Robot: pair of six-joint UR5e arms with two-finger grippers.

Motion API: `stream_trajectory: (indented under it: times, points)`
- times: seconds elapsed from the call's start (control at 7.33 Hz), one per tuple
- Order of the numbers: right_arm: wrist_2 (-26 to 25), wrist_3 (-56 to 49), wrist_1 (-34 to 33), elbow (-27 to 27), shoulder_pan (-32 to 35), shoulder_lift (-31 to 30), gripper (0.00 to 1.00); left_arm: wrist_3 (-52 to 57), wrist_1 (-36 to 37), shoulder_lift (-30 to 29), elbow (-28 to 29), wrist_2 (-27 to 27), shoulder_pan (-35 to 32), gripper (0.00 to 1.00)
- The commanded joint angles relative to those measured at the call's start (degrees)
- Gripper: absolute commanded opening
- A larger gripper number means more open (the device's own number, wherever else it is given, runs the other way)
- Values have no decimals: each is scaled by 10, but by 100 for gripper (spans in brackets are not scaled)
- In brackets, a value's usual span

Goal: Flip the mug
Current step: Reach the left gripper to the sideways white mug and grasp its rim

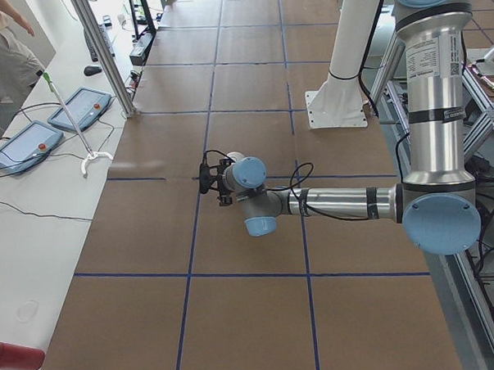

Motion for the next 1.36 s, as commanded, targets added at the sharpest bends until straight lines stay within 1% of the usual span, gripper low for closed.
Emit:
stream_trajectory:
  times: [0.0,0.14,0.27,0.41,0.55,0.82,0.95,1.09,1.23]
  points:
    - [0,0,0,0,0,0,100,-110,-143,-4,39,140,100,100]
    - [0,0,0,0,0,0,100,-151,-198,-21,64,181,129,100]
    - [0,0,0,0,0,0,100,-179,-255,-49,114,217,153,100]
    - [0,0,0,0,0,-1,100,-188,-295,-83,154,259,185,99]
    - [0,0,0,0,0,0,100,-190,-302,-94,163,268,208,98]
    - [0,0,0,0,0,0,100,-198,-304,-95,171,267,219,95]
    - [0,0,0,0,0,0,100,-200,-315,-98,171,267,225,91]
    - [0,0,0,0,0,0,100,-214,-330,-101,171,265,226,64]
    - [0,0,0,0,0,0,100,-229,-333,-102,171,251,226,21]
